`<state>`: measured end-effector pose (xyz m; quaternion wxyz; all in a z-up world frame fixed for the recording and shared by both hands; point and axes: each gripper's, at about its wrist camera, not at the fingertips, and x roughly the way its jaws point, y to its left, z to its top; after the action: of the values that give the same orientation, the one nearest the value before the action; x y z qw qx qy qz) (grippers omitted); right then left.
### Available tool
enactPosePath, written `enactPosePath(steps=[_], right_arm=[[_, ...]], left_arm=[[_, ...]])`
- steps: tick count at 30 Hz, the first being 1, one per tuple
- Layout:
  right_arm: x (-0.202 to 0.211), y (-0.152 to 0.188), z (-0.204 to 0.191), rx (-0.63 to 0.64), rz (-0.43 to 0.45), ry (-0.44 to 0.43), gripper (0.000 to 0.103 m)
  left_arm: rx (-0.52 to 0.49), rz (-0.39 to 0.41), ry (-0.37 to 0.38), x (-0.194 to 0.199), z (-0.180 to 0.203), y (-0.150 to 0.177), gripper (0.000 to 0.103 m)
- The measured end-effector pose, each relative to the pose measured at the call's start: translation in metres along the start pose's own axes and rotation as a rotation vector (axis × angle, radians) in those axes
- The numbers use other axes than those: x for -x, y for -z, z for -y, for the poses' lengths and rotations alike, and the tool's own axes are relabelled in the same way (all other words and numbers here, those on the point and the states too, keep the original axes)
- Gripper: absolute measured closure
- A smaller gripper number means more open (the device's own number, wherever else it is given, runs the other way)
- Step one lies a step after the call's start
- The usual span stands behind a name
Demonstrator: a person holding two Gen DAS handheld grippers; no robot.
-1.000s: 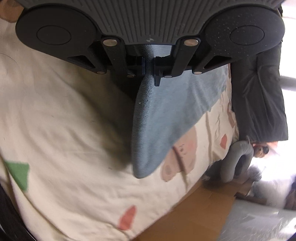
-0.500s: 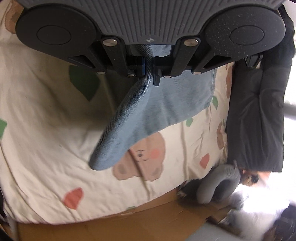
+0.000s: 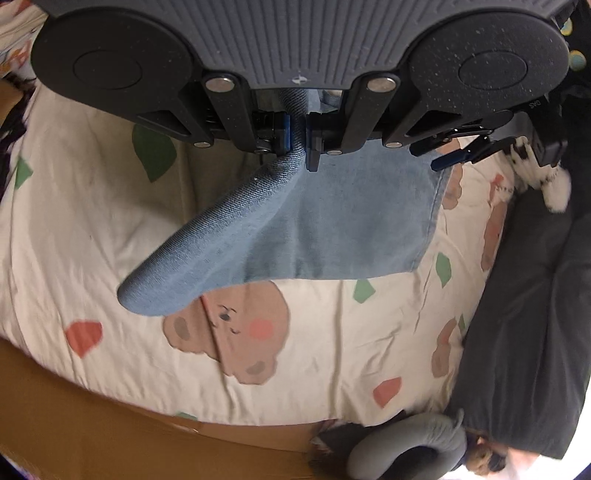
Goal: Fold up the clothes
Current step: 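Open the left gripper and release the jeans, then lift the held jeans end upward with the right gripper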
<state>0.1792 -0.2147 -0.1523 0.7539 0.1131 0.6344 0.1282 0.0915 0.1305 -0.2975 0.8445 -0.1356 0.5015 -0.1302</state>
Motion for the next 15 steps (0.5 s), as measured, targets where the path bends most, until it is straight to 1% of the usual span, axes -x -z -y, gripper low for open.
enactPosePath(steps=[5,9,15], right_arm=[[-0.005,-0.016,-0.037,0.059,-0.034,0.039,0.098],[-0.010,-0.023,-0.062,0.089,-0.051,0.057,0.098],[-0.013,-0.029,-0.097,0.117,-0.060,0.060,0.098]], left_arm=[[0.065,0.047,-0.001,0.010,-0.019,-0.006,0.024],[0.095,0.071,0.004,0.018,-0.031,-0.005,0.024],[0.113,0.074,-0.006,0.027,-0.049,-0.003,0.024]])
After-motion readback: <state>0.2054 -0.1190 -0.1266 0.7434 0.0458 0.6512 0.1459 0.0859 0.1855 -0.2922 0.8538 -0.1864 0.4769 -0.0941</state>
